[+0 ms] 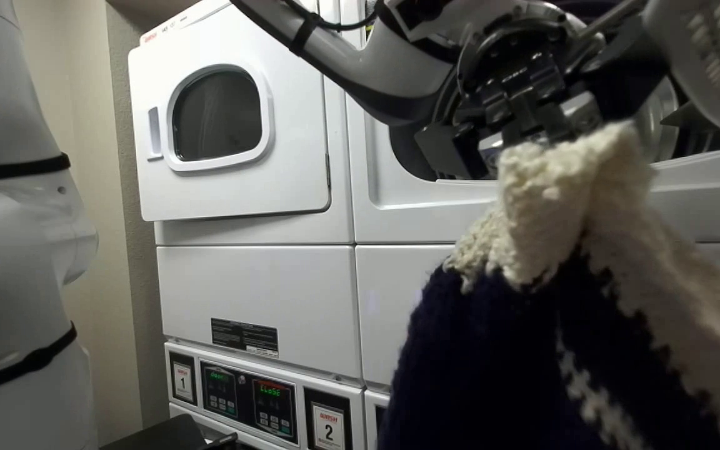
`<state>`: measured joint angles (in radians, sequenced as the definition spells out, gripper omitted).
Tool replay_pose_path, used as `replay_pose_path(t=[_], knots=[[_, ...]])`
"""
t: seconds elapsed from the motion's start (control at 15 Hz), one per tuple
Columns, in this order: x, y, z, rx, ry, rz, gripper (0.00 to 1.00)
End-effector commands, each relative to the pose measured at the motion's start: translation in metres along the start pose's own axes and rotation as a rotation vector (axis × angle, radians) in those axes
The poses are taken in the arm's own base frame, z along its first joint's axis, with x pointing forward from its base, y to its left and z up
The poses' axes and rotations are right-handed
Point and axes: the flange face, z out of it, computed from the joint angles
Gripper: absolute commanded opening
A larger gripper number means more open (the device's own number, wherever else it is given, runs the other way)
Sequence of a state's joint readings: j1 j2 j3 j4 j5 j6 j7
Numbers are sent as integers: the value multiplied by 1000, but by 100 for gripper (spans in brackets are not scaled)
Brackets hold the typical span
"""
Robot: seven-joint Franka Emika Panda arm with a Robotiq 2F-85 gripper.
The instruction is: Remove a cloth from the washing machine
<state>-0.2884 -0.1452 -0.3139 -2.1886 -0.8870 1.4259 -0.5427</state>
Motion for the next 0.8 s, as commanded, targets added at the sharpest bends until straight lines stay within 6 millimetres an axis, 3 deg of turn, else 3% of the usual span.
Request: replay_pose_path(t=[0.0, 0.33, 0.73], knots=[[-2, -11, 8, -11, 36, 31, 6], [18, -28, -4, 88, 232, 178, 6], [38, -34, -19, 156, 454, 318, 6]])
